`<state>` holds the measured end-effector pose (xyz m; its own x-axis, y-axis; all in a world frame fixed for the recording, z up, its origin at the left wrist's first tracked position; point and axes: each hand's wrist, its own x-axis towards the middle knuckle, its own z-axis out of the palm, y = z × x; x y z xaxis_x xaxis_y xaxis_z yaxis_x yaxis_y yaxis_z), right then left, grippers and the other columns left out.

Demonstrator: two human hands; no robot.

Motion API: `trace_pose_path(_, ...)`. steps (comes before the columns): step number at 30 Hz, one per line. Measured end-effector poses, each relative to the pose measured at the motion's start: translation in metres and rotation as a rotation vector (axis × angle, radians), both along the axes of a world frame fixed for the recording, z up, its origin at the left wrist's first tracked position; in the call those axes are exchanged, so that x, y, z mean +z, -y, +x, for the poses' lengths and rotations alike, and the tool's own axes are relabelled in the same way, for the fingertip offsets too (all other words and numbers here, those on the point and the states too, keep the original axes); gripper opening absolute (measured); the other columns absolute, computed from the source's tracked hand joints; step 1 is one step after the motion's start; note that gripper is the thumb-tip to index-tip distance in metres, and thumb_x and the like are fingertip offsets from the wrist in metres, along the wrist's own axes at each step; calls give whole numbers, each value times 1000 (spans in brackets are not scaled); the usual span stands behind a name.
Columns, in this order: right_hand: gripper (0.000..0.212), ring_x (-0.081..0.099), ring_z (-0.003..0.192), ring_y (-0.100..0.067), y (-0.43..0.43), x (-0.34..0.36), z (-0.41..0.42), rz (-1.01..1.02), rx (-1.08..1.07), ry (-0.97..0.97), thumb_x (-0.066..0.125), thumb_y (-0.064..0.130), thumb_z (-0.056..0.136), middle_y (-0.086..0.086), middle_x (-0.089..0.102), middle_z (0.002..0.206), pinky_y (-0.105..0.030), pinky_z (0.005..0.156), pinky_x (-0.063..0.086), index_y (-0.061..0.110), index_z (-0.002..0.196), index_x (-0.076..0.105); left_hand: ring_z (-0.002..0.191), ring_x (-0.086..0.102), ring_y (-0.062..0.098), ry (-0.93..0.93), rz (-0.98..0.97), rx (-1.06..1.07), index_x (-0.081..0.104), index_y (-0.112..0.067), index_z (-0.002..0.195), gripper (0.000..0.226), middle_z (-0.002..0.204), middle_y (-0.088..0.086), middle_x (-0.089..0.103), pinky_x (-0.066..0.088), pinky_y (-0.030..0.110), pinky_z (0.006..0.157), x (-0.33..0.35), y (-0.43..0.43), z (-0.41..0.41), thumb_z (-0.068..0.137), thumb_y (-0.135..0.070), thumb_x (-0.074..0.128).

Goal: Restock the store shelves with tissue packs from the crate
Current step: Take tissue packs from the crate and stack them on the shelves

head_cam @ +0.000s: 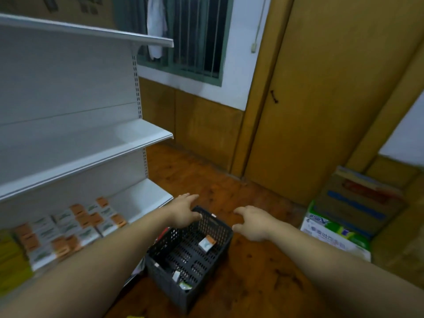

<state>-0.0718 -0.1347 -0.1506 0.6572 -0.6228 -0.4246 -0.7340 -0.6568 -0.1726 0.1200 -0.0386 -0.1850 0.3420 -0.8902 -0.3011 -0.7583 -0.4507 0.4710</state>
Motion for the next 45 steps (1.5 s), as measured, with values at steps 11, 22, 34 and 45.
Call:
trace_pose_path(11, 58, 36, 133, -28, 65, -19, 37, 33, 24, 30, 49, 42, 94, -7, 32, 149, -37, 106, 38, 22, 145, 31, 146, 5, 26, 29, 52, -5, 12, -25, 150, 75, 159, 5, 6, 12, 45, 119, -21, 72, 45, 90, -42, 54)
trace_pose_path(22, 61, 35, 135, -26, 162, -27, 91, 39, -22, 42, 48, 44, 94, -5, 29, 151, -40, 109, 36, 21, 147, 28, 146, 5, 26, -22, 76, -43, 13, -25, 149, 74, 159, 5, 7, 12, 43, 119, -38, 167, 100, 90, -42, 54)
trace_pose_path(34, 59, 29, 139, -26, 266, -58, 133, 106, 129, 24, 48, 41, 96, -6, 27, 153, -38, 113, 31, 21, 148, 28, 145, 13, 27, -43, 144, 129, 14, -19, 149, 74, 158, 9, 10, 17, 41, 118, -64, 222, 123, 90, -41, 54)
trace_pose_path(45, 60, 31, 138, -27, 299, -116, 148, 203, 101, 2, 47, 40, 97, -7, 29, 151, -38, 112, 31, 18, 148, 26, 142, 20, 25, -151, 205, 91, 14, -19, 149, 73, 155, 7, 18, 22, 35, 116, -120, 258, 123, 91, -36, 55)
